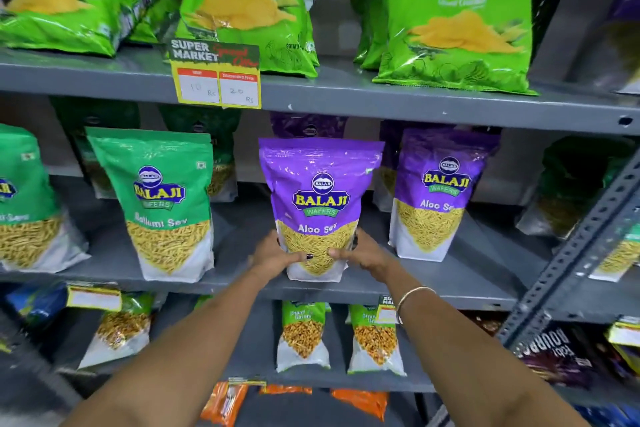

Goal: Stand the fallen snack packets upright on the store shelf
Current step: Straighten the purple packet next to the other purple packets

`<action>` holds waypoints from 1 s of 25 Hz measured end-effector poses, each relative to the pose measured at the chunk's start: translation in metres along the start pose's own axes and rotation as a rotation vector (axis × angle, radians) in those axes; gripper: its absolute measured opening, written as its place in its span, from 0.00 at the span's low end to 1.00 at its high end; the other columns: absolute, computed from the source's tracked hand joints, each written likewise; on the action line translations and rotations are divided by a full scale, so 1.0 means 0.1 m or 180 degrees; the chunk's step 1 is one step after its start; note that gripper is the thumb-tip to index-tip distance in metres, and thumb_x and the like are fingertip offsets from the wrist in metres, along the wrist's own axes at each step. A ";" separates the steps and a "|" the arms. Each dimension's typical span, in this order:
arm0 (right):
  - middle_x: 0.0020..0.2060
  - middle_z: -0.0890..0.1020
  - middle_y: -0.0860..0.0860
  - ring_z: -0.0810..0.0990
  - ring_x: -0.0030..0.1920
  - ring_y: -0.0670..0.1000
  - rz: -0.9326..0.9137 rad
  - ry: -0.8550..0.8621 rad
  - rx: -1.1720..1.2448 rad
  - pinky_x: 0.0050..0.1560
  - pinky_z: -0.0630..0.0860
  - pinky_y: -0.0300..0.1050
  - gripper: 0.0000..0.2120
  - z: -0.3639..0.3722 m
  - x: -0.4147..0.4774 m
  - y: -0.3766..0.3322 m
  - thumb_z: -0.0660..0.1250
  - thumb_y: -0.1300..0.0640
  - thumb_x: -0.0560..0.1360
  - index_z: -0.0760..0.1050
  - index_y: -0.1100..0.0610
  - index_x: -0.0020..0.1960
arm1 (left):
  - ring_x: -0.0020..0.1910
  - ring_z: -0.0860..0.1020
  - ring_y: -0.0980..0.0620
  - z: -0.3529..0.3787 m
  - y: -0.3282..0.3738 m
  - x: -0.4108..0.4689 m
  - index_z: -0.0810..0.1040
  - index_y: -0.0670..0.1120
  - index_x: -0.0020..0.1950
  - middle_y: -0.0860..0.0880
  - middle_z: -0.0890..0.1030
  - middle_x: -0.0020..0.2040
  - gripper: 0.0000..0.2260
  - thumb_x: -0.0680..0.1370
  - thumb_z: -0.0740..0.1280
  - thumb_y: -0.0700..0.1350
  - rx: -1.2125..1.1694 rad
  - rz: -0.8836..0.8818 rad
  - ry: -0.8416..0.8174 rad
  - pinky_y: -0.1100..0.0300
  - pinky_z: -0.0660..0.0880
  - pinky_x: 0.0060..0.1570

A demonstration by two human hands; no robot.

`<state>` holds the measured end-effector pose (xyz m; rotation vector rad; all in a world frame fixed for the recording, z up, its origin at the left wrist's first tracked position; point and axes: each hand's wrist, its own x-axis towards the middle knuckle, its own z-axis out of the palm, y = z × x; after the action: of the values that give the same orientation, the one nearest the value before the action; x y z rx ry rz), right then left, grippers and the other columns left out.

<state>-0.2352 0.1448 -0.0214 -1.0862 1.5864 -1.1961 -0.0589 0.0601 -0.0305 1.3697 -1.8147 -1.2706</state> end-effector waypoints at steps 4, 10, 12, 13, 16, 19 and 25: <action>0.64 0.75 0.60 0.77 0.57 0.53 0.0015 -0.0017 -0.0121 0.46 0.80 0.32 0.31 0.03 -0.12 -0.03 0.70 0.71 0.68 0.63 0.64 0.68 | 0.61 0.77 0.45 0.00 0.00 -0.10 0.73 0.41 0.61 0.43 0.80 0.62 0.31 0.62 0.79 0.45 0.0132 -0.0007 0.0050 0.54 0.72 0.60; 0.54 0.77 0.53 0.76 0.46 0.44 0.0362 -0.0083 -0.0111 0.28 0.72 0.23 0.21 0.06 -0.16 -0.09 0.67 0.70 0.72 0.67 0.63 0.63 | 0.65 0.73 0.43 -0.03 0.03 -0.15 0.70 0.41 0.65 0.42 0.76 0.65 0.35 0.63 0.78 0.48 0.0397 0.0061 -0.0073 0.51 0.71 0.64; 0.54 0.75 0.51 0.75 0.45 0.42 0.0423 0.0056 -0.0153 0.29 0.72 0.23 0.22 0.03 -0.23 -0.12 0.67 0.68 0.72 0.66 0.60 0.64 | 0.65 0.73 0.43 -0.06 0.04 -0.13 0.68 0.40 0.66 0.42 0.75 0.65 0.36 0.64 0.77 0.53 0.1136 -0.0030 -0.0285 0.52 0.72 0.63; 0.58 0.73 0.53 0.76 0.51 0.45 0.0436 0.0173 -0.0242 0.33 0.73 0.27 0.28 -0.01 -0.25 -0.12 0.68 0.65 0.72 0.61 0.61 0.69 | 0.61 0.75 0.43 -0.09 0.08 -0.14 0.69 0.39 0.65 0.42 0.75 0.62 0.34 0.66 0.75 0.54 0.1668 -0.0193 -0.0464 0.53 0.74 0.59; 0.64 0.69 0.56 0.70 0.60 0.52 0.0581 0.0551 -0.0557 0.35 0.68 0.35 0.41 -0.24 -0.25 0.04 0.72 0.55 0.69 0.53 0.62 0.74 | 0.33 0.74 0.51 -0.11 0.24 -0.24 0.73 0.41 0.45 0.46 0.74 0.38 0.17 0.73 0.67 0.55 0.2367 -0.1207 -0.1643 0.59 0.72 0.34; 0.59 0.69 0.55 0.70 0.53 0.51 0.0804 0.0938 -0.0705 0.36 0.69 0.39 0.35 -0.67 -0.34 0.17 0.73 0.52 0.69 0.60 0.62 0.69 | 0.32 0.75 0.53 0.21 0.48 -0.34 0.70 0.43 0.37 0.48 0.74 0.35 0.17 0.77 0.60 0.56 0.2656 -0.1289 -0.2446 0.61 0.73 0.35; 0.45 0.69 0.51 0.72 0.38 0.48 0.0942 0.1451 -0.0970 0.34 0.66 0.41 0.27 -1.84 -0.38 0.41 0.77 0.51 0.63 0.64 0.54 0.52 | 0.50 0.74 0.50 1.31 0.87 -0.13 0.68 0.37 0.67 0.44 0.75 0.55 0.24 0.75 0.66 0.48 0.0912 -0.0245 -0.1708 0.58 0.77 0.41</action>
<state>-0.4069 0.2319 -0.0233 -0.7489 2.2512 -1.0680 -0.2012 0.1238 -0.0048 1.3377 -2.4015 -1.5772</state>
